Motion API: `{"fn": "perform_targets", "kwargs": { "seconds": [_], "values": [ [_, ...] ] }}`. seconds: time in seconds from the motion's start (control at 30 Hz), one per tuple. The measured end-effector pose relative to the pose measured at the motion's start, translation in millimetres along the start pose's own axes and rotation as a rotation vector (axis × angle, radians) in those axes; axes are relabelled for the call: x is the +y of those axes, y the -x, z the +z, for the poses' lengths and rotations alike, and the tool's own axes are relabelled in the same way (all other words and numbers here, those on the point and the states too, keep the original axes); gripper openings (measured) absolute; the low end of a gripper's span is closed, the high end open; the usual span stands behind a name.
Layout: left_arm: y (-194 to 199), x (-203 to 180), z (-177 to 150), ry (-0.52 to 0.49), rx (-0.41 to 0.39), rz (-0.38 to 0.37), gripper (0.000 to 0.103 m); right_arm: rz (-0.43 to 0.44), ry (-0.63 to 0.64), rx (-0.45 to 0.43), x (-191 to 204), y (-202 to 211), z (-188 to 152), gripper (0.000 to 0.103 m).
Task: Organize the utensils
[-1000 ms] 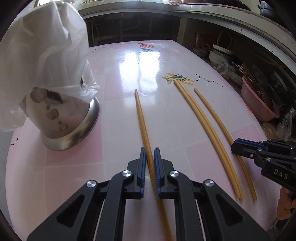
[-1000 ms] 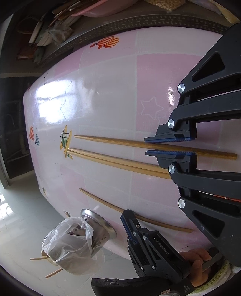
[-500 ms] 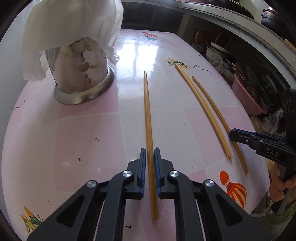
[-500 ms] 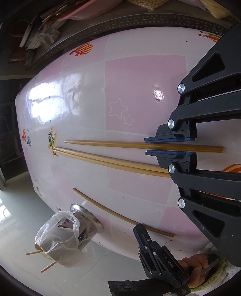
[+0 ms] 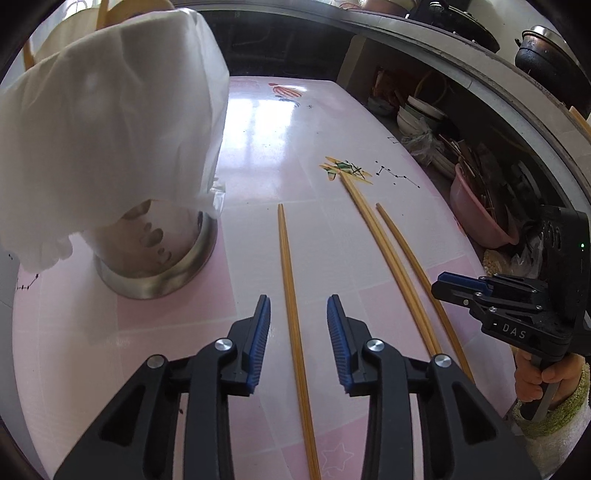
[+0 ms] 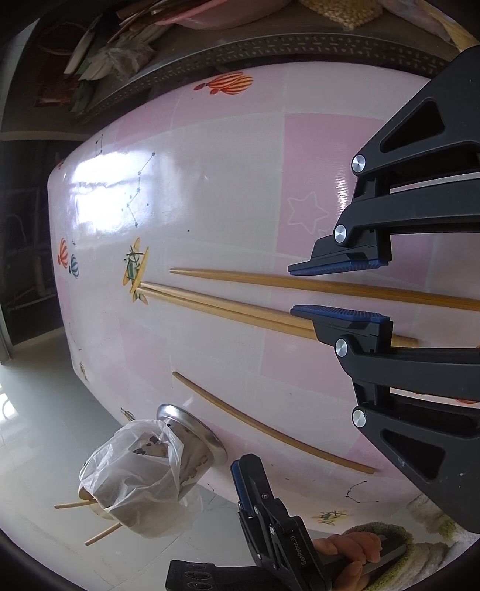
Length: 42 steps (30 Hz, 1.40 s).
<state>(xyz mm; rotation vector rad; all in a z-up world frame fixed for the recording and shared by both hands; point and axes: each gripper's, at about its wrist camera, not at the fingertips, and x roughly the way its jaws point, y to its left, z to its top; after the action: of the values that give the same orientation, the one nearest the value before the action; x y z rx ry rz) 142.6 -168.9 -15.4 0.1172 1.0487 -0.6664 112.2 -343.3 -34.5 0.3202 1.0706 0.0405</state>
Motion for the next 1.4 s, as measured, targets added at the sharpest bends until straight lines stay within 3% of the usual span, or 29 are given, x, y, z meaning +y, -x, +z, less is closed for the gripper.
{"fn": "perform_targets", "kwargs": {
  "seconds": [0.3,0.53,0.7,0.83,1.13,1.4],
  "values": [
    [-45,-5,23,-0.068,0.025,0.098,0.03,-0.04,0.051,-0.004,7,-24,20,0.017],
    [-57,-6,28,-0.091,0.01,0.169,0.03,-0.075,0.08,-0.013,12,-30,27,0.017],
    [-58,-9,28,-0.098,0.0,0.222,0.02,-0.109,0.091,-0.02,14,-31,29,0.016],
    [-59,-8,27,-0.089,-0.016,0.247,0.009,-0.136,0.087,-0.029,14,-31,28,0.006],
    [-36,1,20,-0.032,-0.082,0.172,0.006,-0.044,-0.01,-0.078,2,-1,29,0.004],
    [48,6,6,0.006,-0.278,0.035,0.006,0.087,-0.042,-0.2,12,68,27,0.004]
  ]
}}
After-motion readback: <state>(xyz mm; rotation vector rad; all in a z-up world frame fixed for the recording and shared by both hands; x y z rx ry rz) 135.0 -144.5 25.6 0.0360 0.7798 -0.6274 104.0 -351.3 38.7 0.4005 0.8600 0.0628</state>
